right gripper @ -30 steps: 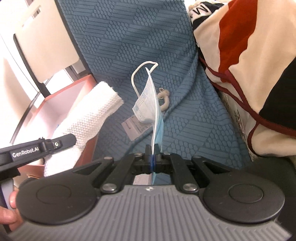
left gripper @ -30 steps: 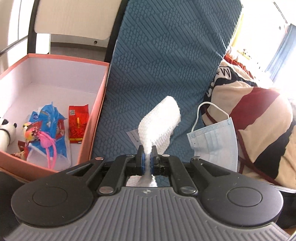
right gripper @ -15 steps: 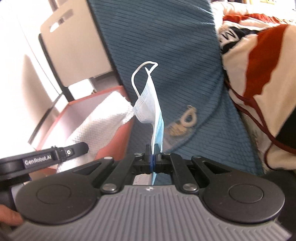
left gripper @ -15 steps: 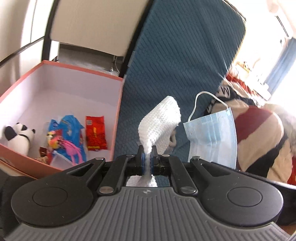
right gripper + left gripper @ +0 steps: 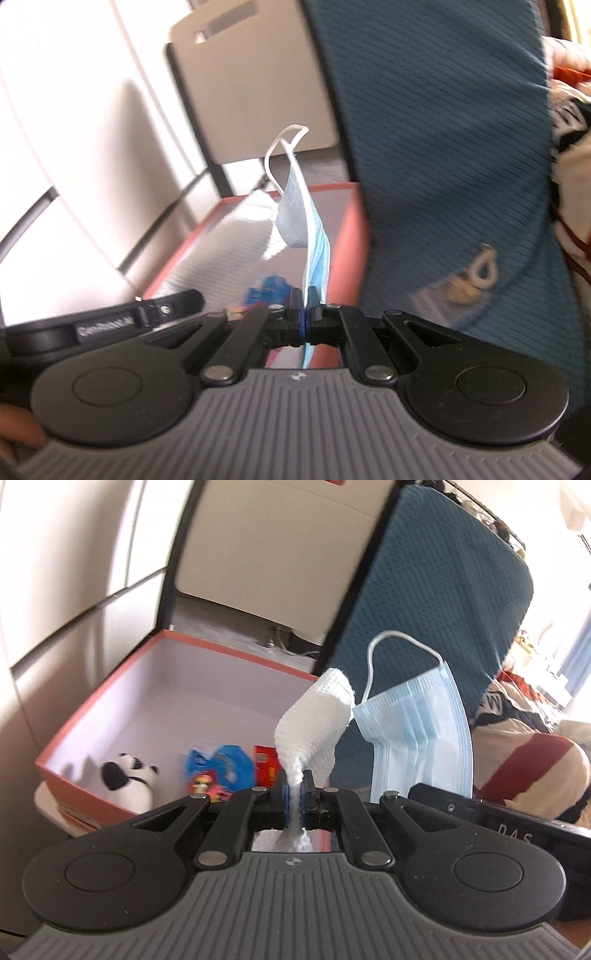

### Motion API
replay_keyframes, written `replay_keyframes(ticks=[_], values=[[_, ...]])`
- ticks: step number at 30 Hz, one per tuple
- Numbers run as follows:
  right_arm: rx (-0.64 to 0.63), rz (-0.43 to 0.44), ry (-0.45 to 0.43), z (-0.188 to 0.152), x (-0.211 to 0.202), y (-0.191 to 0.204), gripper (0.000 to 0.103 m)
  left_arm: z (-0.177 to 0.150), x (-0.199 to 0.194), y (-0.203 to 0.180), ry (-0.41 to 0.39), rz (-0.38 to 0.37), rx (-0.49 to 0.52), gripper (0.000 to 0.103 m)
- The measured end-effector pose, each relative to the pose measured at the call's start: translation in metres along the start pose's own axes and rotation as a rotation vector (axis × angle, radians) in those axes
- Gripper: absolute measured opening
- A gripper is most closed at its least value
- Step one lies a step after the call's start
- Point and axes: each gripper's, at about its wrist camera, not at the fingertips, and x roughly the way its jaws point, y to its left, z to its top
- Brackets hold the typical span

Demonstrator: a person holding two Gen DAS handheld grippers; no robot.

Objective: Organize soft objects
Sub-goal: 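Carry the wipe and face mask over the pink box with both tools, then open the left tool to drop the wipe while the right tool releases the mask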

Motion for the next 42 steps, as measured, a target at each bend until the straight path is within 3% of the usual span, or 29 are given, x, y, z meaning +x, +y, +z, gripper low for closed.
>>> replay_keyframes(ticks=[12,32,42], values=[[-0.066,0.091,0.042,0.014,0.043,0.054,0.005,0.020,0.005,0.056,0.008,0.062,-0.049,0.007],[-0.040,0.011,0.170,0.028,0.163,0.068,0.005,0.048,0.112,0.121,0.160,0.069,-0.074,0.007],[-0.061,-0.020,0.174,0.026,0.191,0.066,0.007,0.046,0.125,0.133,0.186,0.087,-0.078,0.007]])
